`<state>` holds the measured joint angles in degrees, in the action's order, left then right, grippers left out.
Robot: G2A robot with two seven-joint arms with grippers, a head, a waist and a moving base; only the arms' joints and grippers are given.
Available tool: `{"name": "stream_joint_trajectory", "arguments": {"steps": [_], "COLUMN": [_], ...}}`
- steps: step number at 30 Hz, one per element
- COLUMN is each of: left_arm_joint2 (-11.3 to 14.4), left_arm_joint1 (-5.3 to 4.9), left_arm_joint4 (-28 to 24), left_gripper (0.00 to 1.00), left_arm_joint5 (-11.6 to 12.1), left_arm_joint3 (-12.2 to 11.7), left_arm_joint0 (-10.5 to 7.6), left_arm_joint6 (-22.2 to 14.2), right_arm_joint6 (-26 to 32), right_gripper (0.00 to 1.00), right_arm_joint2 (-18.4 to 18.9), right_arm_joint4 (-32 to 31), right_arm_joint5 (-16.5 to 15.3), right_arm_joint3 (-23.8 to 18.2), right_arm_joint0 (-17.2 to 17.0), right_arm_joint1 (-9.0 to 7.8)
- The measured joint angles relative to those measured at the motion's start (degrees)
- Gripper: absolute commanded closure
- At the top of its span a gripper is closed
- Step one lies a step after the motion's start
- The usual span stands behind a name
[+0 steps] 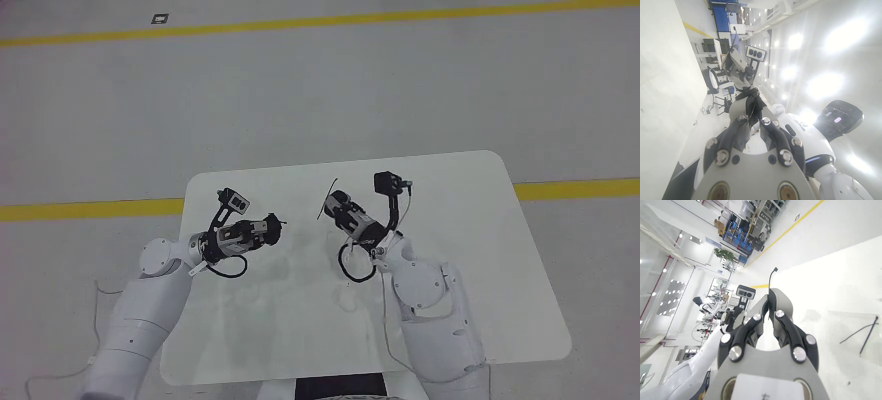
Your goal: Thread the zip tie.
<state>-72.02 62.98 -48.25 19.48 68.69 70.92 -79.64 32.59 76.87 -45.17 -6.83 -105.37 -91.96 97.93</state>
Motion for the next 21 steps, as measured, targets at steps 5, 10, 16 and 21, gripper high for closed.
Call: {"name": "stream_joint_trajectory", "arguments": {"steps": [5, 10, 16, 21], "left_arm_joint2": [0.00, 0.00, 0.00, 0.00], "left_arm_joint1": [0.00, 0.00, 0.00, 0.00], "left_arm_joint4": [0.00, 0.00, 0.00, 0.00], "left_gripper": [1.00, 1.00, 1.00, 1.00], "left_arm_joint5": [0.00, 0.00, 0.00, 0.00], "left_arm_joint3": [0.00, 0.00, 0.00, 0.00], "left_arm_joint0": [0.00, 0.00, 0.00, 0.00], "left_arm_joint6": [0.00, 0.00, 0.00, 0.00], "right_arm_joint6": [-3.14, -3.00, -5.72, -15.38], "right_gripper": [1.00, 1.00, 1.00, 1.00], "right_arm_joint2": [-0.80, -0.78, -2.51, -5.77], "right_arm_joint4": [-1.16, -1.10, -2.75, -8.37], "right_arm_joint5": [-1.98, -1.91, -4.40, -5.57], "right_arm_joint3": [-0.65, -0.63, -0.63, -1.14], "right_arm_joint0": [-1.12, -1.09, -1.80, -4.32], "right_arm_joint1": [-0.25, -0.24, -0.77, -1.14]}}
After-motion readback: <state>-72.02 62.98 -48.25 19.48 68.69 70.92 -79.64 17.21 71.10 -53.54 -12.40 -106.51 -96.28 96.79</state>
